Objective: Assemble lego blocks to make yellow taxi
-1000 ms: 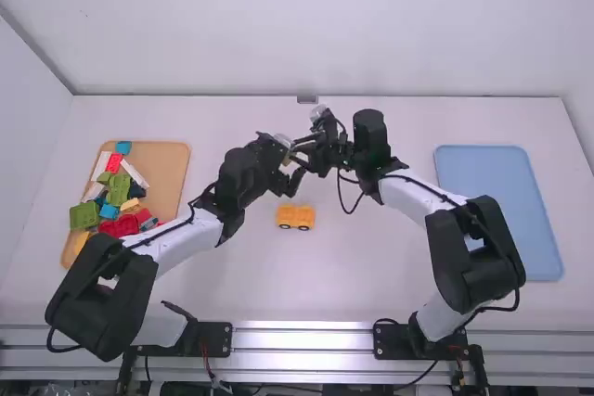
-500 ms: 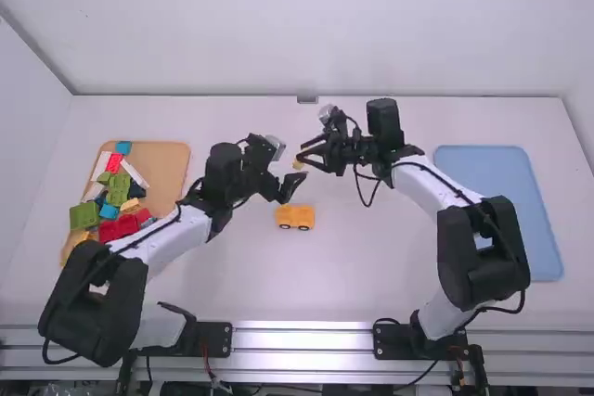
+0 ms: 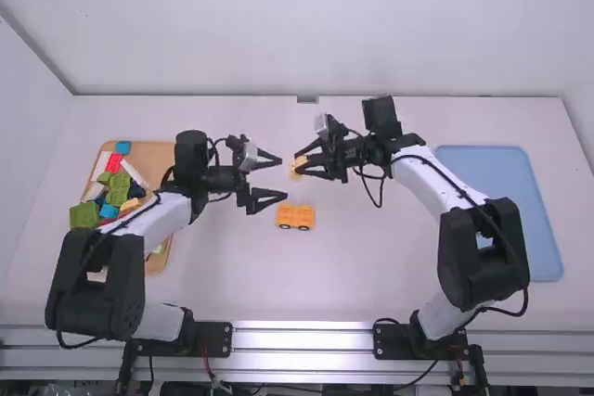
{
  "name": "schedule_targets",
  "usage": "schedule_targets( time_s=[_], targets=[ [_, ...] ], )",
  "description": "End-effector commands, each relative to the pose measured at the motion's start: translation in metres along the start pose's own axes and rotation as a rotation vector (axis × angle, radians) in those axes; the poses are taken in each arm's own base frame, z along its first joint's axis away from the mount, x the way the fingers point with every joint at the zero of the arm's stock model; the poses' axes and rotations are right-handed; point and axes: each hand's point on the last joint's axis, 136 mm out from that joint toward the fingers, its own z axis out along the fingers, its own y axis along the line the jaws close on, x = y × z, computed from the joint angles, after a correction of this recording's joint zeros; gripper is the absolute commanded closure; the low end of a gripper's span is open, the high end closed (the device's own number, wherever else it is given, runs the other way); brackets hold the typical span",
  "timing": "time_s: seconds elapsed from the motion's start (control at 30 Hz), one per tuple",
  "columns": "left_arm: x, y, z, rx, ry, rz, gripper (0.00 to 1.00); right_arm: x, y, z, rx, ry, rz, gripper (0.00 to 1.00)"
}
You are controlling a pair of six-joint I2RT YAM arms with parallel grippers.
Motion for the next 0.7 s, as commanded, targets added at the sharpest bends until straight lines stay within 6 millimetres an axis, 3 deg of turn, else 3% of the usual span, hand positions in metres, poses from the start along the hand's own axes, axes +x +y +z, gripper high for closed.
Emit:
schedule_targets(
  time_s=[0.0,0.13,0.27,0.47,0.53,0.67],
  targets=[
    [-0.012,-0.022,0.000,0.140,-0.052,0.080,0.03,-0.010,0.005,0.007,-0.038,-0.018,-0.085,0.83],
    [-0.014,-0.020,0.000,0.131,-0.052,0.086,0.17,-0.009,0.010,0.018,-0.055,-0.004,-0.096,0.83],
    [-0.014,-0.020,0.000,0.134,-0.053,0.086,0.19,-0.008,0.012,0.026,-0.057,0.014,-0.111,0.83],
    [-0.013,-0.020,0.000,0.130,-0.051,0.083,0.29,-0.009,0.014,0.027,-0.065,0.009,-0.112,0.83],
    [-0.013,-0.020,0.000,0.129,-0.050,0.080,0.43,-0.009,0.014,0.027,-0.065,0.008,-0.112,0.83],
    [-0.009,-0.012,0.001,0.083,-0.032,0.055,0.46,-0.009,0.013,0.026,-0.063,0.009,-0.115,0.83]
  ],
)
